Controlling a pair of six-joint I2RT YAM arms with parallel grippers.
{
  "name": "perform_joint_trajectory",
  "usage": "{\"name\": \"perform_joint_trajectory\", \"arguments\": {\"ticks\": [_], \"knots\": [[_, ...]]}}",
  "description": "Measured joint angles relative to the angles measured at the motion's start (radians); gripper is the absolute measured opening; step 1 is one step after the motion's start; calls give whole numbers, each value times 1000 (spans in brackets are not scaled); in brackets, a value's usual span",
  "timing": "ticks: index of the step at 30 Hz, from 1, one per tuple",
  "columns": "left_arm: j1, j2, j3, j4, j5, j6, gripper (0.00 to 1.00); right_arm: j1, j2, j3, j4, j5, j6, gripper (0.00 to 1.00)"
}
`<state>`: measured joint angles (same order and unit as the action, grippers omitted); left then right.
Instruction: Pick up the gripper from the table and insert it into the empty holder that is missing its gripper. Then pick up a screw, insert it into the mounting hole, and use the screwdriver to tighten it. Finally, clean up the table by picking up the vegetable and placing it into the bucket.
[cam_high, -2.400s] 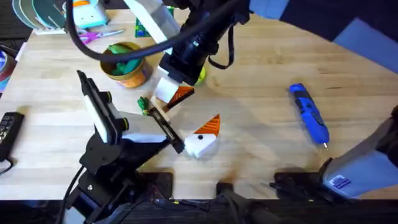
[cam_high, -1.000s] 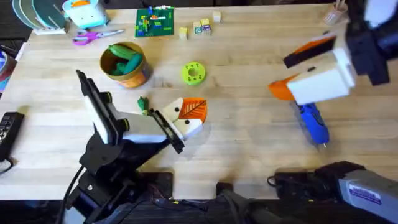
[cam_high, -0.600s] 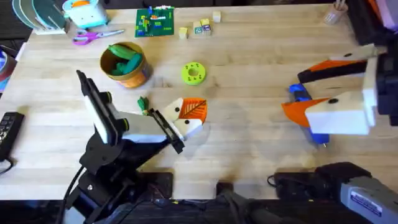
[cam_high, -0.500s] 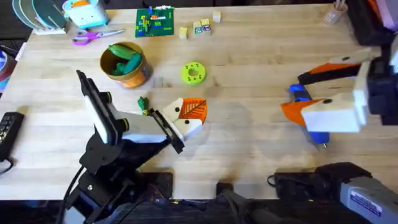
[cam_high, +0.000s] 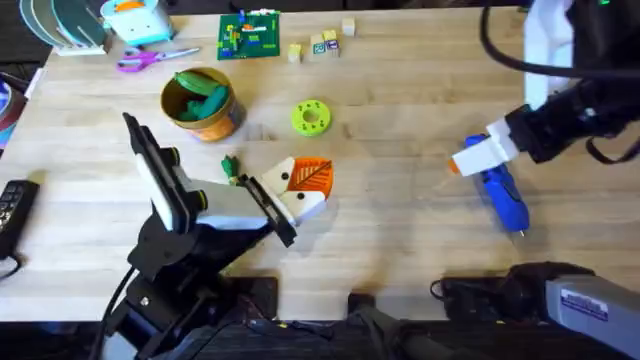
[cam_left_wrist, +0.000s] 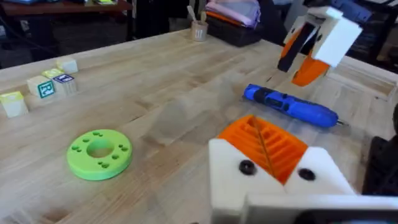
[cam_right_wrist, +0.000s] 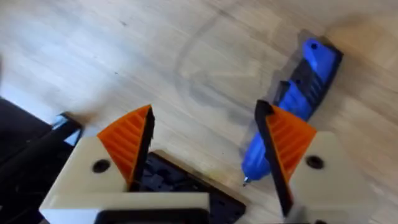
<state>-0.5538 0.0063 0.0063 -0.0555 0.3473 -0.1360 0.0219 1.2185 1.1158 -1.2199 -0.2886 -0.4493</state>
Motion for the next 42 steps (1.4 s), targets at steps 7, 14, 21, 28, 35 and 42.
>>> {"name": "perform_joint_trajectory", "arguments": {"ticks": [7,14,21,28,35,42], "knots": [[0,0,0,0,0,0,6,0,169,-1,122,249,21,959],[0,0,0,0,0,0,5,-43,268,-1,181,363,104,959],[0,0,0,0,0,0,5,-156,367,-1,176,330,144,959],[0,0,0,0,0,0,5,-166,438,-9,192,308,130,959],[0,0,0,0,0,0,5,-165,496,-24,213,307,120,844],[0,0,0,0,0,0,5,-166,498,-24,233,328,112,514]]}}
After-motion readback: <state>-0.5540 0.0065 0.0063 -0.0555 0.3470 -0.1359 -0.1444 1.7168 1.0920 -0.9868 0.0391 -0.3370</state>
